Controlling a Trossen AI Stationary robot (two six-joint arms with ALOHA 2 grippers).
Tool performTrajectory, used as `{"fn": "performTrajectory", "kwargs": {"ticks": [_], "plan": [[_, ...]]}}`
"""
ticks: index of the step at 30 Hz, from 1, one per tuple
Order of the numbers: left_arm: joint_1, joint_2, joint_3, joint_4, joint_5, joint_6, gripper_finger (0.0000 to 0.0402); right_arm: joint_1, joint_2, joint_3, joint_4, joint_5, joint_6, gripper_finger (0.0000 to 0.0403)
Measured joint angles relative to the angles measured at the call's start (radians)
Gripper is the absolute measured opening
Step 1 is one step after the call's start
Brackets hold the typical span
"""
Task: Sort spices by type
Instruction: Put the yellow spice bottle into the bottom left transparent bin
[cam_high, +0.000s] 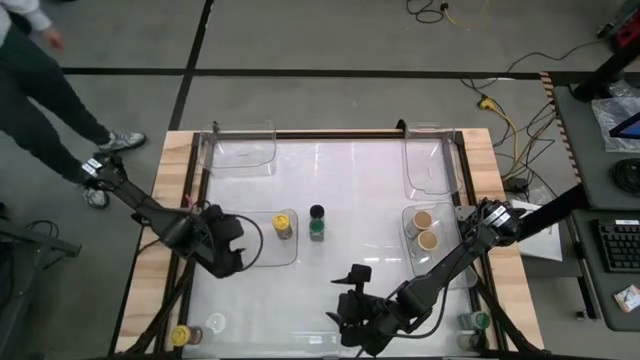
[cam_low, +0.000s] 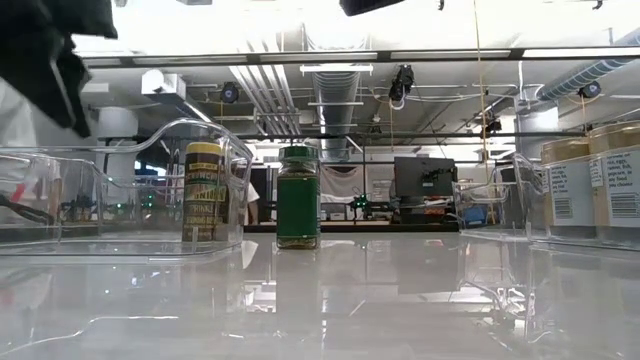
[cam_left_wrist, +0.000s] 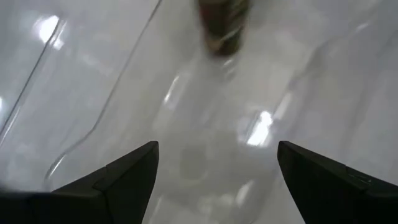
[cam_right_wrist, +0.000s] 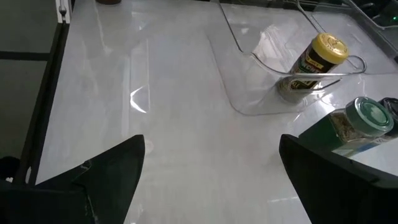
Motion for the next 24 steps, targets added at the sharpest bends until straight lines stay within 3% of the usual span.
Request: {"fn": "performTrajectory", "kwargs": {"ticks": [7, 24], "plan": [[0.000, -0.001, -0.076, -0.108, 0.154, -0.113, 0.0311, 0.000, 0.000, 0.000, 0.000, 0.000, 0.002, 0.0364], [0.001, -0.004, -0.136, -0.080, 0.238, -0.148, 0.0286, -0.003, 0.000, 0.000, 0.000, 0.000, -0.008, 0.0364]]}}
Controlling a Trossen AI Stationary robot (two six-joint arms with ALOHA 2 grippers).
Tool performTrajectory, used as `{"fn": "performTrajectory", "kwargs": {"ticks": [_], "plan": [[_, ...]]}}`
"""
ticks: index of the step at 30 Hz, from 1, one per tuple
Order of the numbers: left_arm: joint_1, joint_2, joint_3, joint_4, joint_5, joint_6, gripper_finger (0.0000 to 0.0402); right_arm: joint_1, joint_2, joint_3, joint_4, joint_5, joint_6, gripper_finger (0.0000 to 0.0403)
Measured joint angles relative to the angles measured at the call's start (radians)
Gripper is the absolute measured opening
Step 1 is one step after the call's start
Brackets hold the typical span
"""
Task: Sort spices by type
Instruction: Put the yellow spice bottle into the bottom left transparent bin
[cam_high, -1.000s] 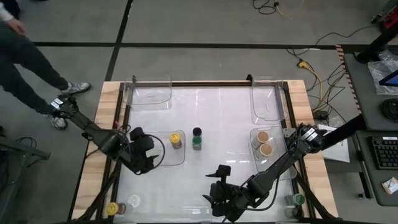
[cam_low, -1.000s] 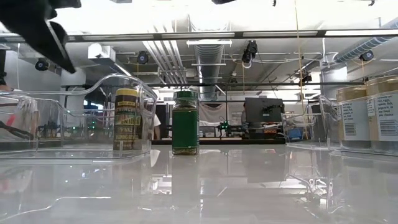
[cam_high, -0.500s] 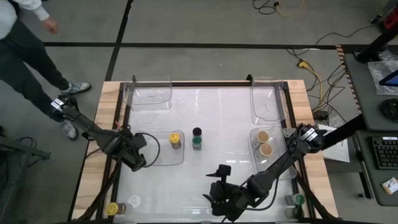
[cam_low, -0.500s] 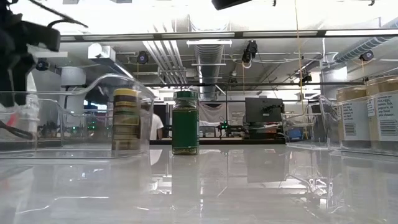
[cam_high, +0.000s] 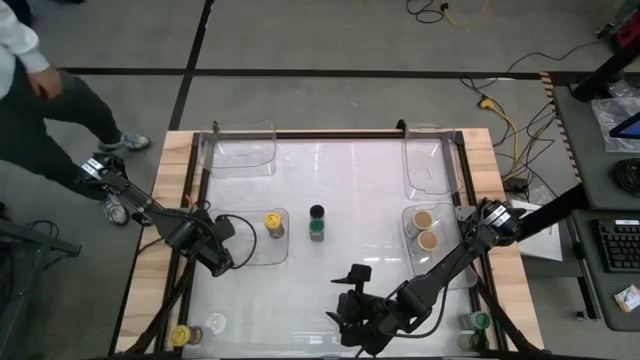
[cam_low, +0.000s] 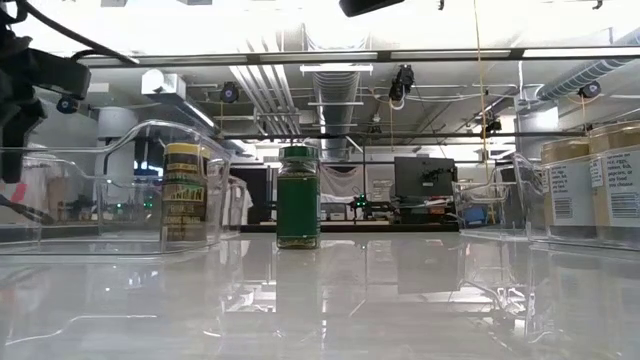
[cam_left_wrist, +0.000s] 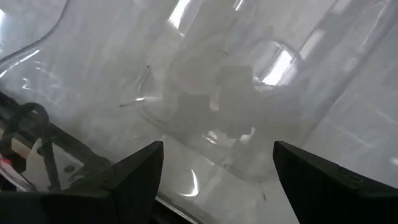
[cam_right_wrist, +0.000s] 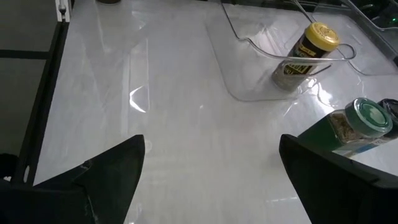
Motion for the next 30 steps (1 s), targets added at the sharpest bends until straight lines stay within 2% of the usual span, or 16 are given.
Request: {"fn": "performTrajectory", "kwargs": {"ticks": [6, 12, 16, 20, 23, 25, 30], "plan": [[0.000, 0.000, 0.057, 0.001, -0.065, 0.038, 0.0283, 0.000, 0.000, -0.001, 0.000, 0.000, 0.000, 0.0364], [-0.001, 0.000, 0.199, 0.013, -0.174, 0.112, 0.0283, -0.002, 0.000, -0.001, 0.000, 0.000, 0.000, 0.0364], [-0.018, 0.009, 0.291, 0.113, -0.217, 0.201, 0.0283, -0.002, 0.000, -0.002, 0.000, 0.000, 0.002, 0.0364], [-0.061, 0.025, 0.337, 0.297, -0.214, 0.333, 0.0283, -0.002, 0.000, -0.002, 0.000, 0.000, 0.010, 0.0364], [-0.105, 0.048, 0.355, 0.384, -0.150, 0.380, 0.0283, 0.000, 0.000, -0.003, 0.000, 0.000, 0.014, 0.0364], [-0.137, 0.070, 0.367, 0.406, -0.109, 0.375, 0.0283, 0.000, 0.000, -0.003, 0.000, 0.000, 0.014, 0.0364], [-0.222, 0.140, 0.395, 0.409, -0.081, 0.289, 0.0283, 0.000, 0.000, -0.003, 0.000, 0.000, 0.016, 0.0364]]}}
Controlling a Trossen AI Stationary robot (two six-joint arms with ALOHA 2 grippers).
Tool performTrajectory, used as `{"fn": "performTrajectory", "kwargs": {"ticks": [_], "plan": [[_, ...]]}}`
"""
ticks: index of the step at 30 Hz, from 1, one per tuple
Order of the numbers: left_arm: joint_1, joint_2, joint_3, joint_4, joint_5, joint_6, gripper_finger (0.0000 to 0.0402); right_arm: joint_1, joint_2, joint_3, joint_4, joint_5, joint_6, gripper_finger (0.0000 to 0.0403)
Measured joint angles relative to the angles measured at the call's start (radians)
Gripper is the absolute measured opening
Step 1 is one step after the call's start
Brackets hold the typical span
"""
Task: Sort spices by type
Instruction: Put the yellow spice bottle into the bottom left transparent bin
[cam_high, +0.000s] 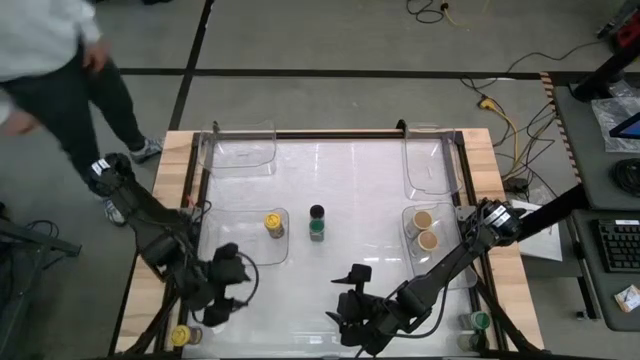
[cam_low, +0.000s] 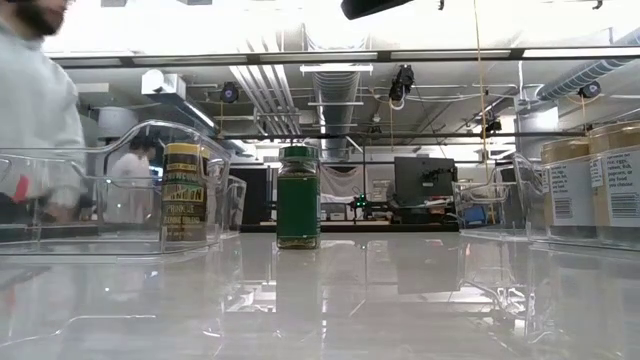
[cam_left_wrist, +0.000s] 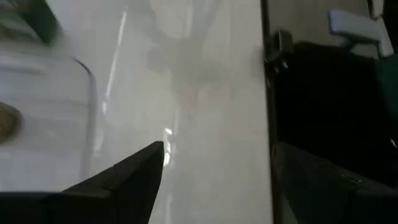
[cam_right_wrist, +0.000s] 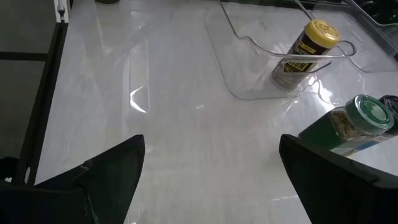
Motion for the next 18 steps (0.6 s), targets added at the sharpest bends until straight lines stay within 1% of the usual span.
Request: {"fn": "performTrajectory", "kwargs": {"ticks": [4, 9, 11, 13, 18], "plan": [[-0.051, 0.072, 0.027, -0.002, 0.049, -0.088, 0.0283, -0.002, 0.000, 0.000, 0.000, 0.000, 0.000, 0.0364], [-0.095, 0.176, 0.090, -0.001, 0.150, -0.149, 0.0283, -0.002, 0.000, 0.000, 0.000, 0.000, -0.002, 0.0364], [-0.107, 0.223, 0.120, -0.004, 0.206, -0.166, 0.0283, -0.002, 0.000, 0.000, 0.000, 0.000, -0.004, 0.0364], [-0.115, 0.270, 0.158, -0.019, 0.244, -0.211, 0.0283, -0.002, 0.000, 0.000, 0.000, 0.000, -0.005, 0.0364], [-0.121, 0.374, 0.241, -0.161, 0.340, -0.337, 0.0283, -0.002, 0.000, 0.000, 0.001, 0.000, -0.034, 0.0364]]}}
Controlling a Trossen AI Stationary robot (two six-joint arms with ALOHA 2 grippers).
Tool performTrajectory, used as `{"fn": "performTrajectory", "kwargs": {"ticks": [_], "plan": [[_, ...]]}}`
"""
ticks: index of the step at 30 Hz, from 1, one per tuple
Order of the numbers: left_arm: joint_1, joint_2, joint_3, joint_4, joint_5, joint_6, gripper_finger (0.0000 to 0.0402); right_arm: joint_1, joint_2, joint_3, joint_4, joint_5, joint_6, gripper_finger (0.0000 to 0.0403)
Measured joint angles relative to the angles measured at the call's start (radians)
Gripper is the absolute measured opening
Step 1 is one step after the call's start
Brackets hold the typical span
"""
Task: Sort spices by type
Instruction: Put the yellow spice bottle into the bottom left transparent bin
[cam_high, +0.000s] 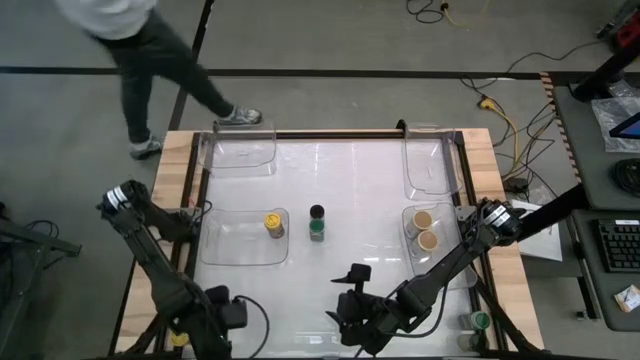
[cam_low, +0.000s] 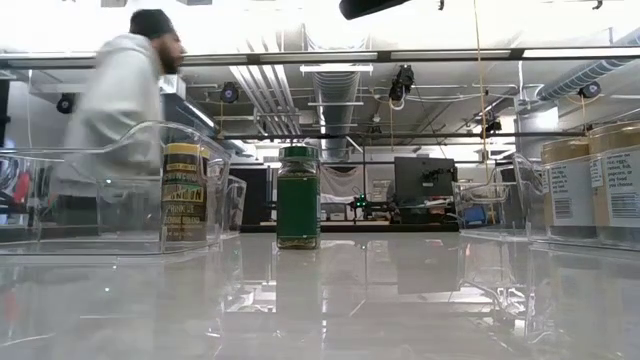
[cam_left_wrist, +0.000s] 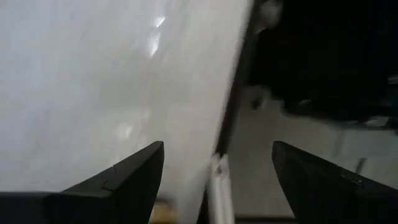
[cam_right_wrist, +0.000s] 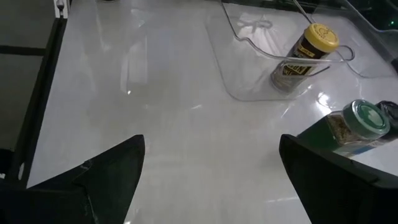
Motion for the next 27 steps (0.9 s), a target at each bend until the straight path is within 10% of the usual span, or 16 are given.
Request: {"fn": "performTrajectory", "kwargs": {"ticks": [18, 27], "plan": [[-0.010, 0.099, 0.035, -0.291, 0.442, -0.297, 0.0283, 0.000, 0.000, -0.023, -0.001, 0.000, -0.088, 0.0364], [-0.039, 0.099, 0.027, -0.289, 0.478, -0.364, 0.0283, 0.000, 0.000, -0.042, 0.000, -0.001, -0.086, 0.0364]]}}
